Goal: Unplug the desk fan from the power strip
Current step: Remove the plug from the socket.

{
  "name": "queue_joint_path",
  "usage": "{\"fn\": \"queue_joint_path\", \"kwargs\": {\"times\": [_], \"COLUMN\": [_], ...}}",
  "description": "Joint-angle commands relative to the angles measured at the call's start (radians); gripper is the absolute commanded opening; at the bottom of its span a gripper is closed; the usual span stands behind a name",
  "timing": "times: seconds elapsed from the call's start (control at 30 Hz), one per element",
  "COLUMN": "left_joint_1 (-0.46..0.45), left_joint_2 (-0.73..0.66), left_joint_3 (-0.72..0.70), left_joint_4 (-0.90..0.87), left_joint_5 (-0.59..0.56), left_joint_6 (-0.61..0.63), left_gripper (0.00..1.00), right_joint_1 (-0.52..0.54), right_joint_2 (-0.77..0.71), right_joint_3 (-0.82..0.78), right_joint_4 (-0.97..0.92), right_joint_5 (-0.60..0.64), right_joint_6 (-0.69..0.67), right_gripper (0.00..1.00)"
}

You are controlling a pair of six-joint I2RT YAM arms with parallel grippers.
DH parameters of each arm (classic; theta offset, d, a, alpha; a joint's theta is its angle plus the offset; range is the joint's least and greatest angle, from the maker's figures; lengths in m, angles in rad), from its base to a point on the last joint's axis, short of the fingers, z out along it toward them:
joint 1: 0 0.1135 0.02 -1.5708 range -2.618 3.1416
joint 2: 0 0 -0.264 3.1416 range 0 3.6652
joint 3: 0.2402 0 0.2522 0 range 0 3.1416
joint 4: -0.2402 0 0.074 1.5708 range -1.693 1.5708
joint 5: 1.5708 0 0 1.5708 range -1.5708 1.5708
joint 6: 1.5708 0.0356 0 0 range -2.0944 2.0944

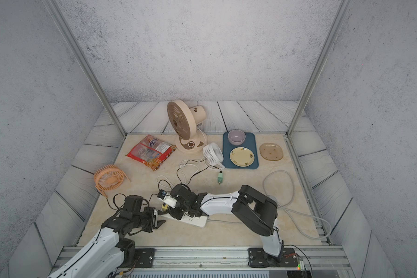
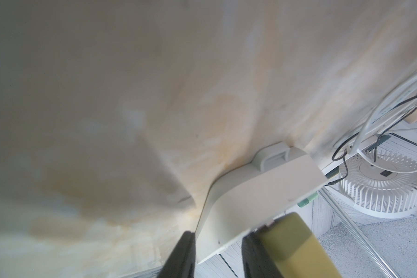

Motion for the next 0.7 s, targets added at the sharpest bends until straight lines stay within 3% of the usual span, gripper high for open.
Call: {"fn": "queue_joint_path", "kwargs": {"times": [0.0, 0.07, 0.2, 0.4, 0.5, 0.67], "left_joint_1": [-0.003, -0.003, -0.003, -0.003, -0.003, -0.003], "left_joint_2": [0.051, 0.049, 0.045, 0.039, 0.033, 0.036], "left_joint_3": [-0.071, -0.071, -0.076, -0.075, -0.075, -0.072], "left_joint_4": [-0.246, -0.251, -0.259, -0.27, -0.276, -0.276], "left_joint_5": [-0.072, -0.07, -0.071, -0.075, -0.079, -0.081], "left_joint_6": [-0.012, -0.01, -0.012, -0.015, -0.017, -0.02], "left_gripper": [0.38, 0.38, 0.38, 0.38, 0.38, 0.38], "right_joint_1": [0.005, -0.021, 0.01, -0.026, 0.009, -0.036], "right_joint_2": [-0.053, -0.047, -0.04, -0.04, -0.035, -0.04], "right_joint_3": [0.039, 0.024, 0.068, 0.035, 0.095, 0.044], "right_joint_4": [0.089, 0.118, 0.034, 0.106, -0.007, 0.098], "right_joint_5": [-0.002, -0.011, -0.054, 0.0, -0.032, 0.001], "right_joint_6": [0.035, 0.094, -0.024, 0.085, -0.041, 0.098], "right_gripper": [0.0, 0.0, 0.0, 0.0, 0.0, 0.0]}}
